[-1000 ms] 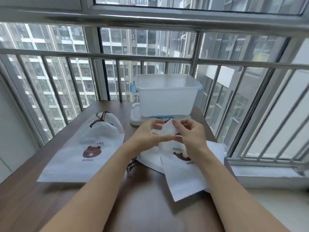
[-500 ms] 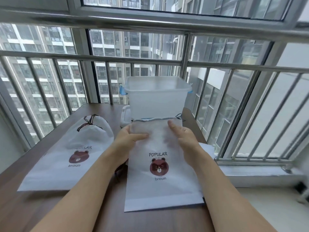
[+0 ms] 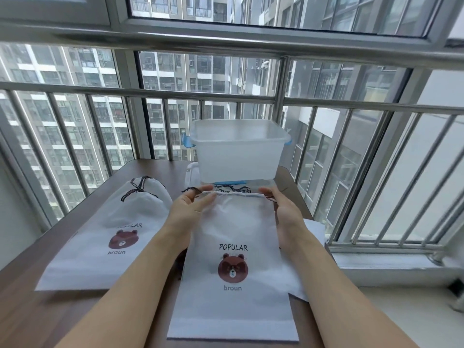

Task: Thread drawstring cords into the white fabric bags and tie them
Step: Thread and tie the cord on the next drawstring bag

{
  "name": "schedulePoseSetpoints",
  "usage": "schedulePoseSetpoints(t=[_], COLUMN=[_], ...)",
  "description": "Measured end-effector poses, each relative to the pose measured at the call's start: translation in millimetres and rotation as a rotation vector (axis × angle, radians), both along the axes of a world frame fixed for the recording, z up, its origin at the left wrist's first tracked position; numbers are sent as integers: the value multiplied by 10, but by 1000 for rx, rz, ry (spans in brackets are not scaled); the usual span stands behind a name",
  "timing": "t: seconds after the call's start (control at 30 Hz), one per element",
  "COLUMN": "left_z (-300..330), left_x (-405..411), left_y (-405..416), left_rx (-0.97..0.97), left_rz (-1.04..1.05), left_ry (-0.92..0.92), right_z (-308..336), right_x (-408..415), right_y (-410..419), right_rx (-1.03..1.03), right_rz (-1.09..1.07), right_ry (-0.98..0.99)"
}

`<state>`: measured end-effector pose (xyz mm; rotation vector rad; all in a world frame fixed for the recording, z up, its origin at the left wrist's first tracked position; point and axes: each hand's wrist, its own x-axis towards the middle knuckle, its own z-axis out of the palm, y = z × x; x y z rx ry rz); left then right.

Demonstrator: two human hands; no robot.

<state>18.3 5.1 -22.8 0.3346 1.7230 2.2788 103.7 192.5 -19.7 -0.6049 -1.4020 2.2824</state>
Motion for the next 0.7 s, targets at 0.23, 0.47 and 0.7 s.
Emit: schedulePoseSetpoints(t=[0.23, 0.47, 0.7], left_z=[97, 71, 119], left_x=[-50, -211, -333], left_y=[-17, -102, -261], left_rx=[325, 698, 646], left_rz=[66, 66, 194], left_ry=[-271, -425, -357], right_z=[-4, 47, 58], right_x=[7, 70, 85], right_y=[96, 170, 332], right_rx=[-227, -437, -552], right_rz=[-25, -57, -170], right_ry=[111, 232, 276])
